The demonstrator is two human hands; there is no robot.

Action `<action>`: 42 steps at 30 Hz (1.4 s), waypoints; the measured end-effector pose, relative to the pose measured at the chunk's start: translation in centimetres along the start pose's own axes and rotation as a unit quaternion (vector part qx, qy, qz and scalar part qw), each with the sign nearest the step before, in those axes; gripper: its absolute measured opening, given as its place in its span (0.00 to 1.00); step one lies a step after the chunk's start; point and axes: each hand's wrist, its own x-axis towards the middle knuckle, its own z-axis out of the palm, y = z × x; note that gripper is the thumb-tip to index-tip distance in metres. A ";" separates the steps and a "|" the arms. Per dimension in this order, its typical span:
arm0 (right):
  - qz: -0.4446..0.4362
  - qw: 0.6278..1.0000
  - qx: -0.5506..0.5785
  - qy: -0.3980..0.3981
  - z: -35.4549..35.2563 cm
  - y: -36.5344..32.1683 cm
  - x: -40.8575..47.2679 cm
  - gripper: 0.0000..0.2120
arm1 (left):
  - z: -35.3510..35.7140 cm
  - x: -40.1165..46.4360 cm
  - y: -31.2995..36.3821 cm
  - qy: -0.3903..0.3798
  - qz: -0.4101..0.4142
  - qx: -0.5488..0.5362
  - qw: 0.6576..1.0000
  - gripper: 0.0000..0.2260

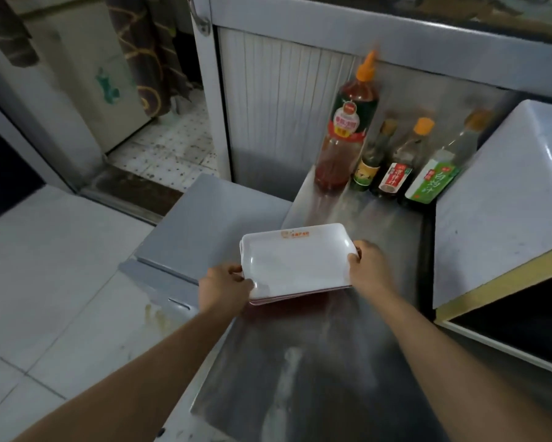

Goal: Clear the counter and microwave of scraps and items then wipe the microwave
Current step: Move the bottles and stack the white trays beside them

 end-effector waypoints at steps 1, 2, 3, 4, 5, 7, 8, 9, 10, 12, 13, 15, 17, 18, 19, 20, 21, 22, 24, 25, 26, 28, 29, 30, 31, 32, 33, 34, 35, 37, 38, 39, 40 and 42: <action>0.000 1.000 0.001 -0.004 0.3 0.4 0.1 0.11 | 0.3 0.0 -0.2 -0.002 -0.004 0.003 1.000 0.14; -0.002 1.000 0.003 -0.007 0.6 0.6 0.3 0.11 | 0.6 0.2 -0.4 0.001 -0.008 0.005 1.000 0.14; -0.006 1.000 0.005 -0.010 1.0 0.9 0.4 0.12 | 0.8 0.3 -0.6 0.007 -0.011 0.005 1.000 0.13; -0.012 1.000 0.006 -0.011 1.2 1.1 0.5 0.12 | 1.0 0.5 -0.7 0.016 -0.012 0.006 1.000 0.13; -0.019 1.000 0.006 -0.010 1.4 1.2 0.6 0.13 | 1.2 0.7 -0.8 0.025 -0.011 0.010 1.000 0.13; -0.025 1.000 0.011 -0.006 1.7 1.1 0.8 0.13 | 1.3 0.9 -0.9 0.034 -0.008 0.021 0.999 0.12; -0.025 1.000 0.017 -0.006 1.8 1.1 0.8 0.12 | 1.3 1.0 -1.0 0.035 -0.009 0.024 0.999 0.12; -0.025 0.999 0.023 -0.008 1.8 1.1 0.7 0.12 | 1.4 1.1 -1.1 0.035 -0.012 0.027 0.999 0.11; -0.026 0.999 0.028 -0.009 1.9 1.1 0.7 0.12 | 1.5 1.1 -1.1 0.037 -0.015 0.029 0.999 0.11; -0.031 0.999 0.036 -0.010 1.9 1.2 0.6 0.12 | 1.7 1.1 -1.2 0.042 -0.014 0.035 0.998 0.11; -0.031 0.999 0.039 -0.010 1.9 1.2 0.6 0.13 | 1.8 1.1 -1.2 0.041 -0.012 0.036 0.998 0.11; -0.021 0.999 0.040 -0.016 2.1 1.2 0.7 0.14 | 1.9 1.1 -1.3 0.033 -0.011 0.039 0.999 0.11; -0.010 0.999 0.033 -0.030 2.4 1.2 0.7 0.13 | 2.2 1.3 -1.5 0.018 -0.023 0.030 0.999 0.11; -0.006 0.999 0.032 -0.035 2.6 1.1 0.7 0.12 | 2.3 1.4 -1.6 0.014 -0.030 0.021 0.999 0.11; -0.004 0.999 0.034 -0.036 2.7 1.0 0.8 0.12 | 2.4 1.6 -1.7 0.013 -0.034 0.015 0.999 0.12; -0.001 0.999 0.038 -0.035 2.8 0.9 0.8 0.11 | 2.5 1.7 -1.7 0.014 -0.034 0.014 0.999 0.12; 0.001 0.999 0.041 -0.034 2.7 0.8 0.8 0.11 | 2.5 1.9 -1.7 0.015 -0.032 0.015 0.999 0.12; 0.001 0.999 0.044 -0.032 2.7 0.7 0.9 0.12 | 2.5 2.1 -1.6 0.015 -0.027 0.016 0.999 0.12; 0.000 0.999 0.043 -0.030 2.4 0.6 1.0 0.12 | 2.4 2.8 -1.1 0.013 -0.014 0.025 1.000 0.12; 0.000 0.999 0.043 -0.028 2.2 0.6 1.2 0.12 | 2.4 3.3 -0.7 0.011 -0.007 0.032 0.999 0.12; 0.002 0.999 0.043 -0.024 2.0 0.6 1.5 0.11 | 2.4 3.8 -0.3 0.009 -0.001 0.037 0.999 0.12; 0.011 0.999 0.043 -0.012 1.4 0.7 2.2 0.11 | 2.7 4.8 0.9 0.001 0.016 0.039 0.999 0.13; 0.016 0.999 0.044 -0.002 1.1 0.7 2.6 0.12 | 2.8 5.4 1.6 -0.004 0.025 0.037 0.999 0.13; 0.021 0.999 0.045 0.008 0.8 0.6 3.1 0.12 | 3.0 6.1 2.3 -0.009 0.033 0.034 0.999 0.13; 0.027 0.998 0.045 0.019 0.4 0.6 3.5 0.13 | 3.3 6.8 3.1 -0.013 0.042 0.032 0.999 0.13; 0.034 0.998 0.048 0.031 0.2 0.6 4.0 0.13 | 3.6 7.5 3.8 -0.016 0.051 0.030 0.998 0.13; 0.040 0.997 0.051 0.044 0.0 0.7 4.6 0.13 | 4.0 8.3 4.5 -0.016 0.058 0.029 0.998 0.14; 0.046 0.996 0.052 0.055 -0.2 0.7 5.1 0.13 | 4.4 9.1 5.2 -0.015 0.065 0.028 0.997 0.14; 0.050 0.995 0.050 0.065 -0.3 0.7 5.7 0.13 | 4.9 9.9 5.8 -0.014 0.071 0.028 0.997 0.14; 0.060 0.994 0.043 0.083 -0.3 1.0 6.7 0.13 | 5.7 11.4 6.9 -0.015 0.082 0.028 0.996 0.13; 0.067 0.993 0.042 0.090 -0.2 1.1 7.2 0.13 | 6.1 12.1 7.4 -0.018 0.085 0.027 0.996 0.13; 0.073 0.992 0.042 0.098 -0.1 1.2 7.7 0.13 | 6.6 12.8 7.9 -0.019 0.089 0.027 0.995 0.13; 0.079 0.991 0.043 0.103 0.1 1.4 8.1 0.13 | 6.9 13.5 8.2 -0.021 0.091 0.030 0.995 0.13; 0.090 0.989 0.047 0.110 0.4 1.7 8.7 0.12 | 7.7 14.6 8.8 -0.027 0.096 0.038 0.994 0.13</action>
